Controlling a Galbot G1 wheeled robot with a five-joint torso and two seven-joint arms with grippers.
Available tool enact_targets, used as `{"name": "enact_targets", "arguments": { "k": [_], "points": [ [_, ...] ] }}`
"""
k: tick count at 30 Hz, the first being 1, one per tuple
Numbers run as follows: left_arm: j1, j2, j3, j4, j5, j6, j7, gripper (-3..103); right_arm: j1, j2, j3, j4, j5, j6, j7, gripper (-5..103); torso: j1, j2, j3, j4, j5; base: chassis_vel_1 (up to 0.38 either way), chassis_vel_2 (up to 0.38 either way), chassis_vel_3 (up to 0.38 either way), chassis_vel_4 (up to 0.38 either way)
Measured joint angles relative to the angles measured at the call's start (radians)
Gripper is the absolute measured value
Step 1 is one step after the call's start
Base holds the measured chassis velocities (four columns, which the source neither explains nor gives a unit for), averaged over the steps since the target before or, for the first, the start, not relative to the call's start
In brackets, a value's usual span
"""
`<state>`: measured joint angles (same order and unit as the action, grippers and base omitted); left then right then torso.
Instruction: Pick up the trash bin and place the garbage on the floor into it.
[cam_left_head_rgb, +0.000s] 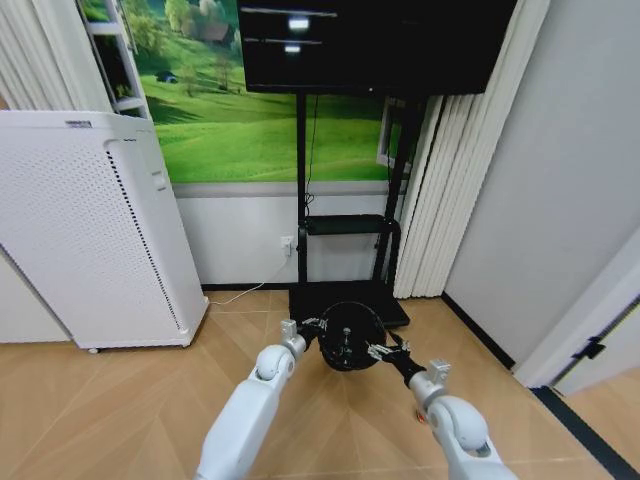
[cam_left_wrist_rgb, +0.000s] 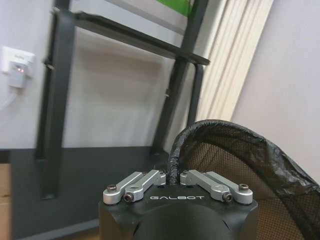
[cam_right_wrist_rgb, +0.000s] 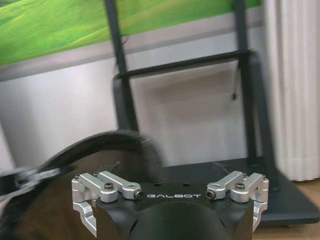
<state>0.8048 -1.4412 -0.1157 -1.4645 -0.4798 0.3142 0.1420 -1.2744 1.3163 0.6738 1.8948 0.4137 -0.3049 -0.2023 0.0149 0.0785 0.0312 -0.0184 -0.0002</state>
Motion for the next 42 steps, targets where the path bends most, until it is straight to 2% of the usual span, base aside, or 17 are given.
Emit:
{"name": "enact_targets", "arguments": {
  "k": [4, 6, 9, 14, 25, 37, 42],
  "points": [
    [0.033, 0.038, -0.015, -0.038, 0.003, -0.001, 0.000, 7, 0.011, -0.007, 0.011, -0.019, -0.007, 0.030, 0.038, 100, 0.000, 0.000, 0.000, 0.0002, 0.0000, 0.000, 0.000, 0.000, 0.000],
    [0.062, 0.087, -0.021, -0.075, 0.004, -0.001, 0.005, 7, 0.026, -0.008, 0.005, -0.056, -0.046, 0.074, 0.078, 100, 0.000, 0.000, 0.000, 0.0002, 0.0001, 0.000, 0.000, 0.000, 0.000],
    [0.088, 0.120, -0.042, -0.110, 0.001, -0.002, 0.006, 7, 0.039, -0.004, -0.004, -0.083, -0.069, 0.083, 0.105, 100, 0.000, 0.000, 0.000, 0.0004, 0.0001, 0.000, 0.000, 0.000, 0.000],
    [0.113, 0.143, -0.082, -0.151, -0.019, 0.002, 0.005, 7, 0.049, 0.008, -0.010, -0.108, -0.099, 0.068, 0.082, 100, 0.000, 0.000, 0.000, 0.0004, 0.0001, 0.000, 0.000, 0.000, 0.000],
    [0.106, 0.138, -0.079, -0.158, -0.028, 0.006, 0.005, 7, 0.039, 0.015, -0.012, -0.116, -0.112, 0.063, 0.052, 100, 0.000, 0.000, 0.000, 0.0003, 0.0002, -0.051, -0.053, 0.054, 0.062],
    [0.103, 0.124, -0.072, -0.152, -0.017, 0.007, 0.003, 7, 0.030, 0.015, -0.013, -0.116, -0.111, 0.067, 0.048, 100, 0.000, 0.000, 0.000, 0.0001, 0.0001, -0.217, -0.220, 0.212, 0.222],
    [0.105, 0.123, -0.073, -0.159, -0.019, 0.006, -0.003, 7, 0.032, 0.014, -0.017, -0.136, -0.139, 0.085, 0.045, 100, 0.000, 0.000, 0.000, -0.0003, 0.0004, -0.225, -0.249, 0.223, 0.222]
  ]
}}
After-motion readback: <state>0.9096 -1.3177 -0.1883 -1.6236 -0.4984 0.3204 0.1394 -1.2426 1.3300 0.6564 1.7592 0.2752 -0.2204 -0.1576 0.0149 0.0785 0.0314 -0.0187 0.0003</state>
